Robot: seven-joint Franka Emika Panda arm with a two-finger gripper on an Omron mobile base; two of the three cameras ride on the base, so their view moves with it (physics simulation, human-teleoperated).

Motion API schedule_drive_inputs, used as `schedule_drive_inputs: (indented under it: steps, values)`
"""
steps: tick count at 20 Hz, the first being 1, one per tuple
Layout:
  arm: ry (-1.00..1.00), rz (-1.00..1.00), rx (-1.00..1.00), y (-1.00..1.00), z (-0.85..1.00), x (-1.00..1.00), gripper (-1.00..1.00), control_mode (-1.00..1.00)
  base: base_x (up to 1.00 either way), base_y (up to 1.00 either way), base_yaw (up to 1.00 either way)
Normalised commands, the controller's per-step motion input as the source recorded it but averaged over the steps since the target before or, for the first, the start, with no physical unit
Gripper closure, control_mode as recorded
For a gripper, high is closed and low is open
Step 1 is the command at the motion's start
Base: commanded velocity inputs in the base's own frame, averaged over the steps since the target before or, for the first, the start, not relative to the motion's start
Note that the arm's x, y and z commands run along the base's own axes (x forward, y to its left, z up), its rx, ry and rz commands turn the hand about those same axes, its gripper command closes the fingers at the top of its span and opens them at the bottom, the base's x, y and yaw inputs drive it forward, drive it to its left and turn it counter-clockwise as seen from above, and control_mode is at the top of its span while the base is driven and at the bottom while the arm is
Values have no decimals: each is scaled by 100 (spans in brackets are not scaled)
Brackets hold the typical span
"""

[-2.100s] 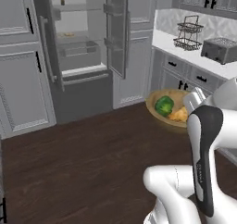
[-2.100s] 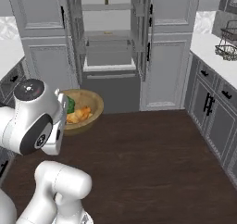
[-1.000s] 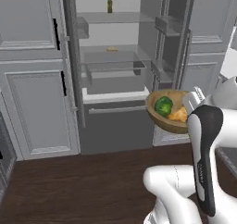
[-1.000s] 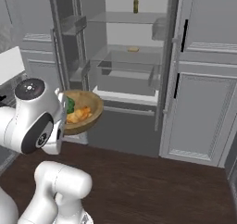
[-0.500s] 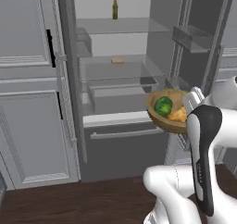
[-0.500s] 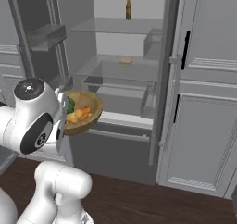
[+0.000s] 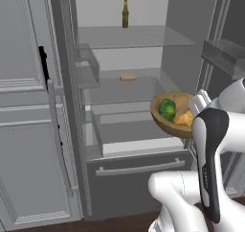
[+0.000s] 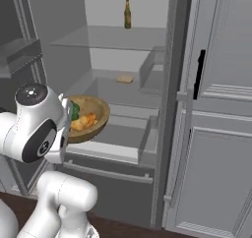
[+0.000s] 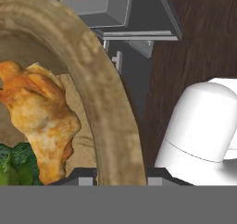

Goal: Pick the chicken drumstick and broccoli from their plates and place them in the bowl. Then put the bowl in the fridge.

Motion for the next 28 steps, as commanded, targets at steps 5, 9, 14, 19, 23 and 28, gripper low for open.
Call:
schedule_drive_inputs:
  steps: [5,9,14,19,23,28]
  values:
    - [0,0,0,0,0,0,100,100,45,1,0]
    - [0,0,0,0,0,0,100,100,81,0,0]
    - [0,0,0,0,0,0,100,100,54,8,0]
    - [0,-1,-4,3,-3,85,100,-100,0,0,0]
    - [0,2,0,-1,-22,86,100,-100,0,0,0]
    - [-1,5,0,0,-43,92,100,-100,0,0,0]
